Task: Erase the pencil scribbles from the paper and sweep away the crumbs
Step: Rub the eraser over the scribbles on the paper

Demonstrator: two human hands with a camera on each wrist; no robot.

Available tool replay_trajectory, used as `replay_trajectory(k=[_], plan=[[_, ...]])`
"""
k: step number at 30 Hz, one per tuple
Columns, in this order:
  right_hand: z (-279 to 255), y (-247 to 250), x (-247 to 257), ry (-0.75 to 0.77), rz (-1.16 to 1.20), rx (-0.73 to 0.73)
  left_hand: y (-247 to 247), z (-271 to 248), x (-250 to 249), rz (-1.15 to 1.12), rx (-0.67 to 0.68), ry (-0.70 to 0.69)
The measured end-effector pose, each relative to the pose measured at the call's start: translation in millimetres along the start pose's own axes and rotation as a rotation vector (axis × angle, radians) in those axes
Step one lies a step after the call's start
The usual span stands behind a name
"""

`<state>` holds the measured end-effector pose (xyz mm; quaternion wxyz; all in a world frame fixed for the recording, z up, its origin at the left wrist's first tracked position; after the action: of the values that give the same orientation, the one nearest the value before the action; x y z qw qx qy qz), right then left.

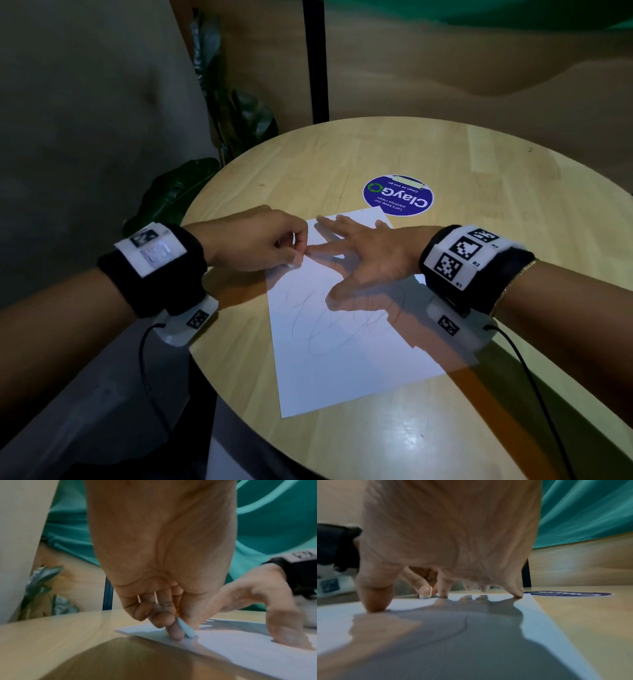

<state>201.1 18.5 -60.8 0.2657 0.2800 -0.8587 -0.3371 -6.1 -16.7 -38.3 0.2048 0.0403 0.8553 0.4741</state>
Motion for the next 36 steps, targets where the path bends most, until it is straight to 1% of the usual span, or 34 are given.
replay_trajectory(k=[1,2,4,5,6,8,9,10,13,14,17,18,19,21,22,23,26,27,28,30,31,32,34,35,36], plan=[[2,-1,2,0.027,-0.014,-0.034,-2,-2,1,0.013,-0.027,-0.004],[4,-2,3,0.057,-0.029,-0.072,-4,-3,1,-0.001,-0.012,-0.028],[6,-5,7,0.117,-0.064,-0.142,-11,-6,-3,-0.091,0.085,-0.078],[6,-5,9,0.139,-0.09,-0.181,-12,-8,-4,-0.117,0.111,-0.087],[5,-5,12,0.153,-0.105,-0.211,-12,-9,-4,-0.109,0.09,-0.092],[6,-6,16,0.163,-0.101,-0.231,-11,-9,0,-0.041,-0.016,-0.098],[7,-7,16,0.159,-0.101,-0.228,-13,-11,0,-0.028,-0.042,-0.097],[8,-7,16,0.143,-0.109,-0.215,-15,-12,0,-0.034,-0.025,-0.107],[4,-8,16,0.088,-0.104,-0.142,-19,-20,-6,-0.111,0.166,-0.136],[2,-8,17,0.082,-0.099,-0.129,-17,-20,-6,-0.101,0.158,-0.126],[1,-7,18,0.108,-0.086,-0.138,-13,-15,-1,0.02,-0.043,-0.083],[1,-7,18,0.108,-0.077,-0.139,-14,-15,-1,0.019,-0.048,-0.09],[1,-7,18,0.103,-0.072,-0.138,-16,-16,-3,0.01,-0.011,-0.112],[2,-8,18,0.088,-0.076,-0.127,-19,-19,-8,-0.04,0.135,-0.128],[2,-7,18,0.08,-0.08,-0.125,-17,-20,-9,-0.057,0.179,-0.12],[2,-7,19,0.073,-0.079,-0.124,-15,-19,-8,-0.048,0.169,-0.11],[0,-6,20,0.078,-0.074,-0.129,-13,-16,-5,0.053,0.009,-0.082],[0,-6,19,0.077,-0.074,-0.13,-15,-17,-6,0.046,0.013,-0.089],[1,-6,19,0.07,-0.071,-0.126,-19,-18,-8,0.02,0.058,-0.105],[4,-7,17,0.053,-0.077,-0.117,-24,-23,-14,-0.064,0.209,-0.121],[5,-6,17,0.049,-0.082,-0.117,-23,-24,-15,-0.075,0.236,-0.116],[4,-6,18,0.048,-0.08,-0.115,-20,-24,-13,-0.052,0.205,-0.101],[1,-5,19,0.05,-0.067,-0.112,-14,-22,-9,0.037,0.06,-0.051],[0,-5,20,0.054,-0.063,-0.113,-13,-21,-8,0.054,0.02,-0.035],[0,-5,20,0.055,-0.062,-0.113,-15,-21,-10,0.049,0.028,-0.036]])
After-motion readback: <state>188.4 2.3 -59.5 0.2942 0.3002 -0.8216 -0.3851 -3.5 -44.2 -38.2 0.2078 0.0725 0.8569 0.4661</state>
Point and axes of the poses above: each hand's wrist, its own z-axis towards the middle knuckle, its own y-axis out of the back of the hand, x = y × z, the point moved 2 cm from there along z, towards the middle knuckle, and after that the axes turned 12 degrees about x, right-handed, at the moved point
